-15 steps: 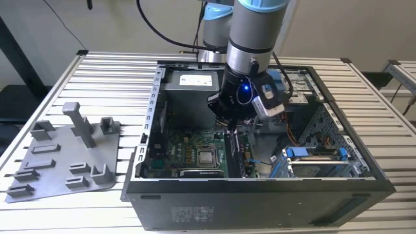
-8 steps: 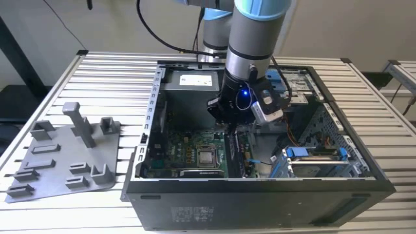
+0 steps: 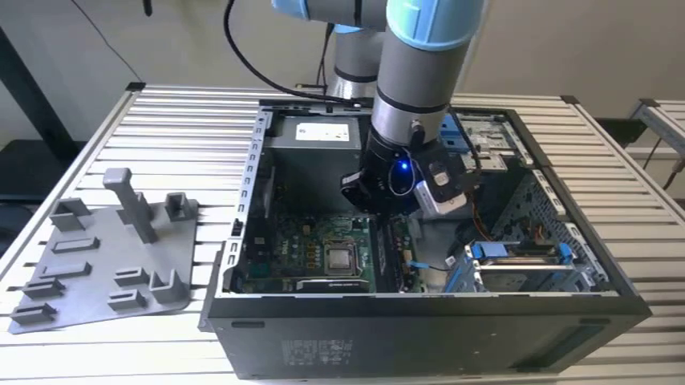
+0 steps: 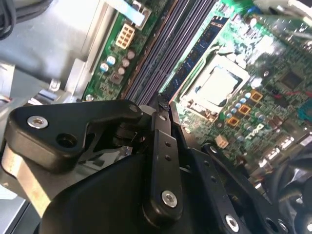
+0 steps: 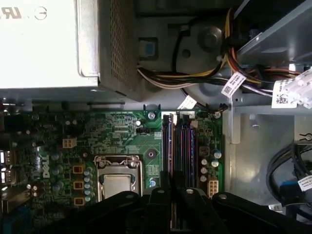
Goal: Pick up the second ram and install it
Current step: 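Insert the second ram into the second slot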
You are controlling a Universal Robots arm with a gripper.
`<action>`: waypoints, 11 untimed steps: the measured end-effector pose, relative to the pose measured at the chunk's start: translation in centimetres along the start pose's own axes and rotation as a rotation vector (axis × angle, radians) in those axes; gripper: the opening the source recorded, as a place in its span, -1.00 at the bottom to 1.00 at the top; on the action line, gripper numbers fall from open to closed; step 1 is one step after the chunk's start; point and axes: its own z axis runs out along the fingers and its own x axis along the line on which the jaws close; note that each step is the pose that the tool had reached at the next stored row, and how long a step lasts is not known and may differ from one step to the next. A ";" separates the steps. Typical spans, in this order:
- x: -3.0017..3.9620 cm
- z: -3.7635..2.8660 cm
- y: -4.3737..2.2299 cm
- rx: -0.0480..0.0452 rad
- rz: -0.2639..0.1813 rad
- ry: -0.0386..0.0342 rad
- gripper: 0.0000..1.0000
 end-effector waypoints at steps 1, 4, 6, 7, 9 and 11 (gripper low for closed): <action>-0.01 0.10 -0.22 0.0002 0.000 0.0006 -0.72; -0.05 0.30 -0.88 0.0012 0.000 0.0068 -0.72; -0.05 0.52 -1.05 0.0011 0.002 0.0085 -0.72; -0.05 0.66 -1.06 0.0011 0.006 0.0085 -0.72; -0.06 0.95 -1.07 0.0010 0.014 0.0084 -0.72; -0.07 1.17 -1.08 0.0011 0.015 0.0083 -0.72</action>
